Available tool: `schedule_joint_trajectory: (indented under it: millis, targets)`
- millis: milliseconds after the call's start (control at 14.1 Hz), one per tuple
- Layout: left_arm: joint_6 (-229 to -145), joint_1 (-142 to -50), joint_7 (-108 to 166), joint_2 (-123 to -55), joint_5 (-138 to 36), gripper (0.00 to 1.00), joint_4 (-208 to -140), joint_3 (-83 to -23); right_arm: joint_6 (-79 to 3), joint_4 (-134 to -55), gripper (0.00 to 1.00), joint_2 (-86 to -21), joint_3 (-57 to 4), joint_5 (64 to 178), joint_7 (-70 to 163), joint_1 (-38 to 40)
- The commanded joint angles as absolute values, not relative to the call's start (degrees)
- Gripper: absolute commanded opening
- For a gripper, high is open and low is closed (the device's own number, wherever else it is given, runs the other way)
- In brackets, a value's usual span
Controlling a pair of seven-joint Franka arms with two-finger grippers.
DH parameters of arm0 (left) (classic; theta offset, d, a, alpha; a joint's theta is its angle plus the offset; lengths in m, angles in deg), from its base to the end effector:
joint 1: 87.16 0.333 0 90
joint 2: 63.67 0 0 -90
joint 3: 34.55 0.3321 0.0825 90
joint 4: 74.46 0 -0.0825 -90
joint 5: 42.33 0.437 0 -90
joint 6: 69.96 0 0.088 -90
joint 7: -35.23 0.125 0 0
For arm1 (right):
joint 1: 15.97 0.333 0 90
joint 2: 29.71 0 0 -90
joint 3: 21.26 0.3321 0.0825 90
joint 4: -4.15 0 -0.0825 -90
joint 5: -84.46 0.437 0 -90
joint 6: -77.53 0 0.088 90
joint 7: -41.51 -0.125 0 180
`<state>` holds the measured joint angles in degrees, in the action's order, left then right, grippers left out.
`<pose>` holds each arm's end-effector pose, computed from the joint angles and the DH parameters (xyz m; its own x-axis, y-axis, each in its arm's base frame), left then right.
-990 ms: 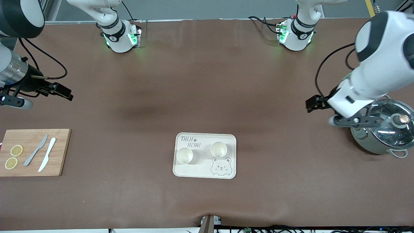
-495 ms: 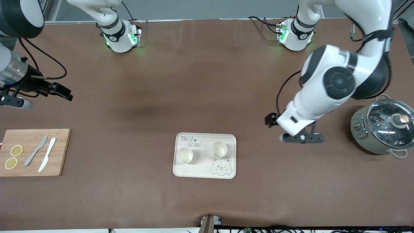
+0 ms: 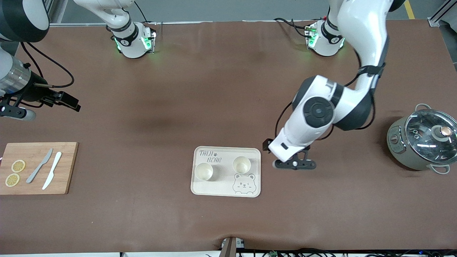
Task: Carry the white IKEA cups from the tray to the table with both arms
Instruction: 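Move the left gripper from the pot over the white cup on the tray, then lower the left gripper onto the cup rim and close it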
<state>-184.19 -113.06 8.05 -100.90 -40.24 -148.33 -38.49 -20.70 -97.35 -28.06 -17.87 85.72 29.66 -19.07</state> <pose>0.7000 -0.3847 0.3480 0.9979 -0.0445 0.0464 -0.0460 -0.9984 0.0323 0.6020 0.0058 0.5464 0.9786 -0.2035 -0.0318 -0.2040 -0.9789 -0.0137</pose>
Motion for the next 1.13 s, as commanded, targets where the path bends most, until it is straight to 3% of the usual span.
schedule_joint_trajectory:
  millis: [0,1061]
  targets:
    - [-186.8,-120.6,6.2,-104.9,-39.1,1.00,-144.0,-31.8,-21.8,-97.8,1.00,-27.8,-17.7,85.9,30.3,-19.2]
    - [-198.0,-121.9,5.2,-113.7,-39.3,1.00,-143.5,-31.8,-21.8,-97.8,1.00,-28.0,-17.7,85.9,30.3,-19.5]
